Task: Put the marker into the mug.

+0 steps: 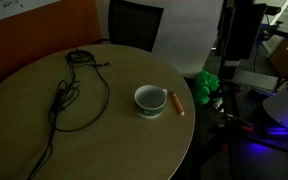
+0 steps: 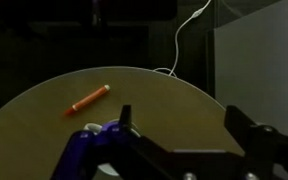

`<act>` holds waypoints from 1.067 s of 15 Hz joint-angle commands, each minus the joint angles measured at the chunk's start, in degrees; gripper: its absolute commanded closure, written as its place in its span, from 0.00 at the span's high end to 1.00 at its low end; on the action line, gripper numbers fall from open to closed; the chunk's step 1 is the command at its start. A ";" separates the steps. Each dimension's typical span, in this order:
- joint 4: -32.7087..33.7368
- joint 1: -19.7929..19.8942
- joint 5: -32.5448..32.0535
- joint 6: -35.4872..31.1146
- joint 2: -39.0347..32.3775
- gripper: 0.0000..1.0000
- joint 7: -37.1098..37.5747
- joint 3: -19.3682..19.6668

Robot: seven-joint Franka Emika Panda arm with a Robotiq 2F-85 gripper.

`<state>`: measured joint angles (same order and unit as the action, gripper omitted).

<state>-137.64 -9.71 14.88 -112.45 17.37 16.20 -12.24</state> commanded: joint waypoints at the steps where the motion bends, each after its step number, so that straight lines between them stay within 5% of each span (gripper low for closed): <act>1: 0.08 0.03 -0.01 0.09 0.00 1.00 -0.01 -0.01; 7: -0.33 0.26 -0.37 -0.81 0.21 1.00 1.24 -0.26; 16: -16.86 4.67 -5.00 -19.33 11.04 1.00 21.09 -2.21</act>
<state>-148.87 -7.12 10.92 -126.66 23.25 31.33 -12.60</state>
